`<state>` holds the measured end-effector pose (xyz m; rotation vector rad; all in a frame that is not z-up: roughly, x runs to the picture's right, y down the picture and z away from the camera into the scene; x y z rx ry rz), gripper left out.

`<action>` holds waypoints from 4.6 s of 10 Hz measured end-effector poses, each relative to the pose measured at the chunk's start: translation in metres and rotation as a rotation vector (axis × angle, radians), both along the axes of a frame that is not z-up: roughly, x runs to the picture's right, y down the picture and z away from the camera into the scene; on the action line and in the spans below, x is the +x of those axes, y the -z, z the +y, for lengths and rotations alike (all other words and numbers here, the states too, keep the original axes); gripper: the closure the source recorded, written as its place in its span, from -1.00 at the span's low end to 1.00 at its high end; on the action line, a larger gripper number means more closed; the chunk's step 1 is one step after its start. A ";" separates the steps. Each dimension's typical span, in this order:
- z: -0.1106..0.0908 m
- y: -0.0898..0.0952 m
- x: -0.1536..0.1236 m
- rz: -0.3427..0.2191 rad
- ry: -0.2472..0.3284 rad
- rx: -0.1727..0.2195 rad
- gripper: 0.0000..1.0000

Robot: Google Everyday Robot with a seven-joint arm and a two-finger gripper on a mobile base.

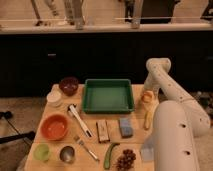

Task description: Place apple in paper cup

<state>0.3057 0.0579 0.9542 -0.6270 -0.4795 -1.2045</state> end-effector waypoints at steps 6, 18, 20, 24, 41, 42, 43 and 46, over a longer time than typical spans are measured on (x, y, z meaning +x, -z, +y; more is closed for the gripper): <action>0.001 -0.001 0.000 0.000 0.000 -0.001 -0.26; 0.001 -0.010 0.004 -0.019 -0.009 0.103 0.73; 0.001 0.000 0.009 -0.021 -0.015 0.123 1.00; -0.004 0.021 0.010 -0.022 -0.002 0.151 1.00; -0.027 0.089 -0.024 -0.077 -0.023 0.195 1.00; -0.030 0.090 -0.037 -0.101 -0.041 0.196 1.00; -0.034 0.091 -0.049 -0.122 -0.062 0.196 1.00; -0.040 0.099 -0.047 -0.195 -0.188 0.189 1.00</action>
